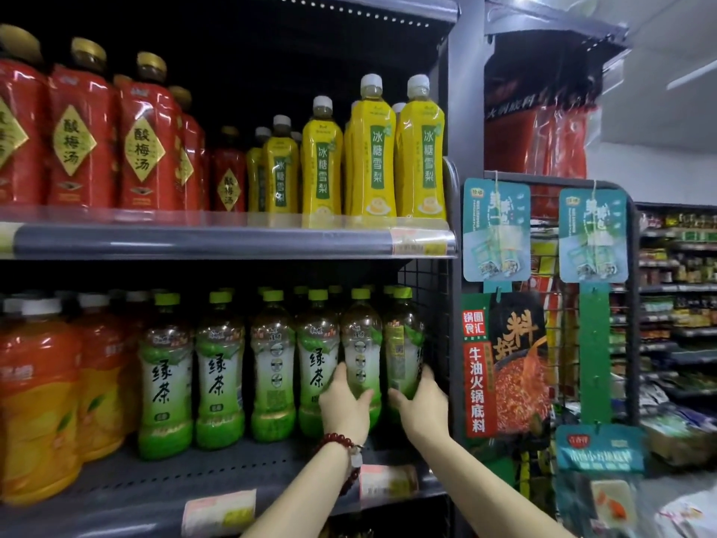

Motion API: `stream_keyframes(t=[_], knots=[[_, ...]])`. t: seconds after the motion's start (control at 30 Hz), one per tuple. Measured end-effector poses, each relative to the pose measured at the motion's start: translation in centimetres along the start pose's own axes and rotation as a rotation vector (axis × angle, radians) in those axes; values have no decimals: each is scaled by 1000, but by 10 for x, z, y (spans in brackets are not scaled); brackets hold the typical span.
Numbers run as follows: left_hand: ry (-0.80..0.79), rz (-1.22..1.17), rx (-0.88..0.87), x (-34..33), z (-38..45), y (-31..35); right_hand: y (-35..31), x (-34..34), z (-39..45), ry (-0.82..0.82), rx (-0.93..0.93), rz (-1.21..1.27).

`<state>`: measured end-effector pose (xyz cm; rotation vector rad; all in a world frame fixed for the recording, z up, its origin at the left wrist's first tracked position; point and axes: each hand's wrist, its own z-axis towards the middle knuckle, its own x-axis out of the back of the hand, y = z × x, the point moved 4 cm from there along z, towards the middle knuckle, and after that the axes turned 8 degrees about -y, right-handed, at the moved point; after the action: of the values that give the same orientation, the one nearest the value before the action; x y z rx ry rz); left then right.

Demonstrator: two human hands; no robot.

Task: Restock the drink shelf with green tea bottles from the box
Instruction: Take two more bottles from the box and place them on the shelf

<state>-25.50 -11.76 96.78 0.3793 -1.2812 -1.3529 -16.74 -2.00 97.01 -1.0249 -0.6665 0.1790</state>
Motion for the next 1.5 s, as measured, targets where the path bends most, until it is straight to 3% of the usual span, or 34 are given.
stream_keyframes(t=[0.23,0.83,0.97,1.2,1.5], knots=[[-122,48,-34,0,0,-1,-3,4,-6,12,4,-56],[30,19,-83,9,-2,-1,-1,7,-13,60,-5,-74],[16,-85,-42,8,-2,-4,1,5,-11,72,-17,-48],[-56,52,-45,9,-9,0,-1,8,-15,59,-27,-53],[-117,52,-133,27,-31,9,-3,14,-39,6,20,-146]])
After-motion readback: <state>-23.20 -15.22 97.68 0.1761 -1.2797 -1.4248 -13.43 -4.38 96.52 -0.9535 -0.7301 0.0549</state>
